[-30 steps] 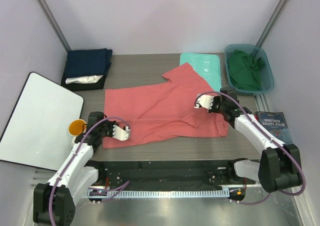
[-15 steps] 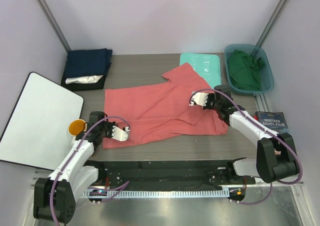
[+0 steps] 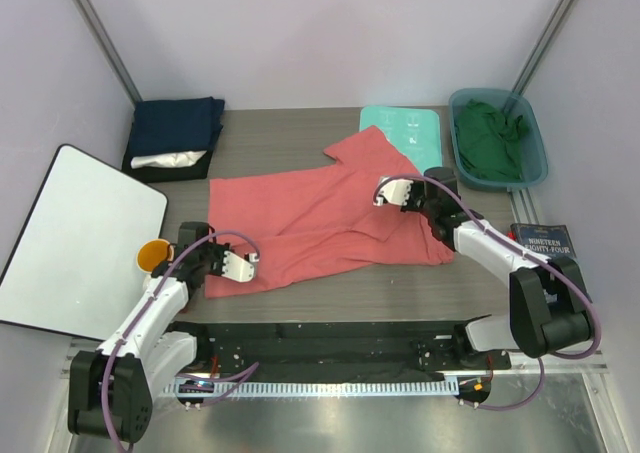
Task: Fold and stack the t-shirts
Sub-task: Fold the tshirt
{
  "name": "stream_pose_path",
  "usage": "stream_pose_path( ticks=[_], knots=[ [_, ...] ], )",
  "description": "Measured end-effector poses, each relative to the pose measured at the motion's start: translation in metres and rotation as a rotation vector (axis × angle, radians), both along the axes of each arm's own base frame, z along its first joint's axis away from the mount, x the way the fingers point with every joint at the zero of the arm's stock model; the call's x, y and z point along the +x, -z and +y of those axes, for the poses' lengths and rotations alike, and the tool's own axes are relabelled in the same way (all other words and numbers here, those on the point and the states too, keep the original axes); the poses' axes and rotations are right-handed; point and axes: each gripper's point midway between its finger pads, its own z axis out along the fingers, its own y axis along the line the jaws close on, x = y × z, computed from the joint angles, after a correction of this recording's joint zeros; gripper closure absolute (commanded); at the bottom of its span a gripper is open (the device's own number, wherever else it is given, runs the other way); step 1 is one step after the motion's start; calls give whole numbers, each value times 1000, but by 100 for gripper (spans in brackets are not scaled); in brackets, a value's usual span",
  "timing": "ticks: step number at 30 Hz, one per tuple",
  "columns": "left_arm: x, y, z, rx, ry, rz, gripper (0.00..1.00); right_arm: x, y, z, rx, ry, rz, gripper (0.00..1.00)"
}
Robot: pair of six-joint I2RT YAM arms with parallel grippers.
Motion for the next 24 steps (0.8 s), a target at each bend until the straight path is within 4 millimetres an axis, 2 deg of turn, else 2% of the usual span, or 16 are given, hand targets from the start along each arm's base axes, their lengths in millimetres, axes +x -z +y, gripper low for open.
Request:
stream_pose_path(
  ticks=[1,2,3,5,9,11,12,14,16,18,19,20,22,24],
  knots=[
    [0,0,0,1,1,0,92,1,-1,1,1,-1,-4,99],
    [0,0,0,2,2,0,73,2,-1,1,2,-3,-8,99],
    [0,0,0,3,4,0,66,2,-1,2,2,-4,-10,99],
    [0,1,1,10,6,4,62,3,-2,3,1,-4,-17,94],
    [-1,3,2,12,-4,11,48,11,-7,6,0,-1,-65,53],
    [-1,2,3,12,-10,10,47,13,-10,5,-1,11,-94,50],
    [-1,2,3,9,-16,8,46,13,-10,4,-7,17,-104,44],
    [-2,-1,3,0,-27,-2,43,14,-13,1,-14,41,-123,41],
    [-4,-6,2,-12,-27,-14,43,16,-18,-5,-22,78,-145,42],
    [-9,-13,-1,-31,-10,-24,43,16,-22,-12,-31,123,-151,47],
    [-12,-18,-4,-41,6,-29,45,15,-23,-15,-36,139,-141,49],
    [-15,-23,-7,-51,28,-36,54,13,-25,-17,-36,151,-127,51],
    [-24,-30,-15,-66,81,-36,62,1,-28,-18,-43,136,-55,52],
    [-37,-29,-20,-64,138,-4,62,-15,-38,-16,-48,90,-7,52]
  ],
)
